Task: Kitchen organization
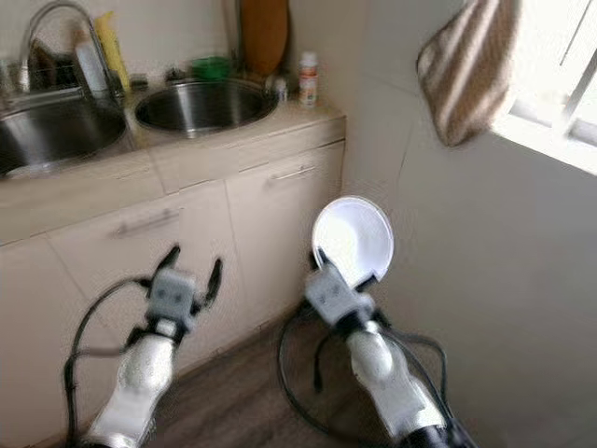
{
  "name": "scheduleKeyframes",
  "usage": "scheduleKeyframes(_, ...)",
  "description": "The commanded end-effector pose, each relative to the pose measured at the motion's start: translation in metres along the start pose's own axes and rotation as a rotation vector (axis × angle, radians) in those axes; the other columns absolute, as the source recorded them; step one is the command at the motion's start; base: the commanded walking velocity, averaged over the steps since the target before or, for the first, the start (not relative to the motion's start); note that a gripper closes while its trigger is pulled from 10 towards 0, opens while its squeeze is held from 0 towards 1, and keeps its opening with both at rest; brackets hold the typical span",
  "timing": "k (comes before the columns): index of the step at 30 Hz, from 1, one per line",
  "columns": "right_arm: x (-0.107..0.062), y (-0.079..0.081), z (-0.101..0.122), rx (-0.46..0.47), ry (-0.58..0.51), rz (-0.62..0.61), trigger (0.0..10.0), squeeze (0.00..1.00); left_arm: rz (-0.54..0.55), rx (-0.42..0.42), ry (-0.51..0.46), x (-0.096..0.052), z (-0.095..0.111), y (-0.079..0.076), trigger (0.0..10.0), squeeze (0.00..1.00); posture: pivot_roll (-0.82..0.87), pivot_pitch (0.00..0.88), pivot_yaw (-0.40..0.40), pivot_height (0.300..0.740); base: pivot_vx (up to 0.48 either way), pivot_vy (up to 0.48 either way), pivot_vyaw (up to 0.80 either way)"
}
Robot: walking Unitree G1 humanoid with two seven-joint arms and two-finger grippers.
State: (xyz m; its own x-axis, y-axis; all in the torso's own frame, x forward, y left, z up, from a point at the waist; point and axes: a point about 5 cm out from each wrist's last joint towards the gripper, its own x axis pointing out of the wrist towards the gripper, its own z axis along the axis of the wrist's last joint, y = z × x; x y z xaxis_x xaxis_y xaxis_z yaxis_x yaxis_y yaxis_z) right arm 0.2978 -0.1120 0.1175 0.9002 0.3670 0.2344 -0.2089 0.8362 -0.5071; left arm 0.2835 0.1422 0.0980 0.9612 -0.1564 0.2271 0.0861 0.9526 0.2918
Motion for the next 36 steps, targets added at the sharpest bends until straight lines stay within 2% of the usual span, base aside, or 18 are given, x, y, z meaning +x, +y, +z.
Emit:
scheduleKeyframes(1, 0.012, 0.0, 0.022, 0.014, -0.097, -0.006, 0.0, 0.0, 0.045, 0.02, -0.018, 0.003, 0.005, 0.013, 10.0, 0.0, 0.07, 0.0, -0.02, 0.74, 0.27, 0.0, 0.8)
scheduleKeyframes(5, 0.018, 0.0, 0.027, -0.024, -0.118, 0.004, 0.0, 0.0, 0.091, 0.037, -0.07, 0.011, 0.02, 0.022, 10.0, 0.0, 0.07, 0.0, -0.018, 0.74, 0.273, 0.0, 0.8)
scheduleKeyframes(10, 0.022, -0.002, 0.031, -0.013, -0.131, -0.002, 0.0, 0.0, 0.124, 0.045, -0.081, 0.014, 0.024, 0.032, 10.0, 0.0, 0.07, 0.0, -0.022, 0.74, 0.272, 0.0, 0.8)
scheduleKeyframes(16, 0.028, -0.003, 0.037, 0.014, -0.153, -0.016, 0.0, 0.0, 0.116, 0.049, -0.087, 0.015, 0.027, 0.031, 10.0, 0.0, 0.08, 0.0, -0.023, 0.74, 0.272, 0.0, 0.79)
scheduleKeyframes(21, 0.032, -0.006, 0.038, 0.019, -0.15, -0.028, 0.0, 0.0, 0.121, 0.046, -0.099, 0.02, 0.032, 0.031, 10.0, 0.0, 0.08, 0.0, -0.025, 0.74, 0.275, 0.0, 0.21)
scheduleKeyframes(25, 0.034, -0.005, 0.039, 0.001, -0.156, -0.023, 0.0, 0.0, 0.129, 0.047, -0.106, 0.022, 0.035, 0.032, 10.0, 0.0, 0.08, 0.0, -0.026, 0.74, 0.273, 0.0, 0.8)
scheduleKeyframes(29, 0.037, -0.005, 0.042, 0.022, -0.166, -0.033, 0.0, 0.0, 0.138, 0.05, -0.112, 0.025, 0.037, 0.034, 10.0, 0.0, 0.08, 0.0, -0.026, 0.74, 0.274, 0.0, 0.8)
scheduleKeyframes(36, 0.043, -0.013, 0.046, 0.033, -0.181, -0.067, 0.0, 0.0, 0.139, 0.054, -0.121, 0.025, 0.04, 0.035, 10.0, 0.0, 0.08, 0.0, -0.025, 0.74, 0.272, 0.0, 0.0)
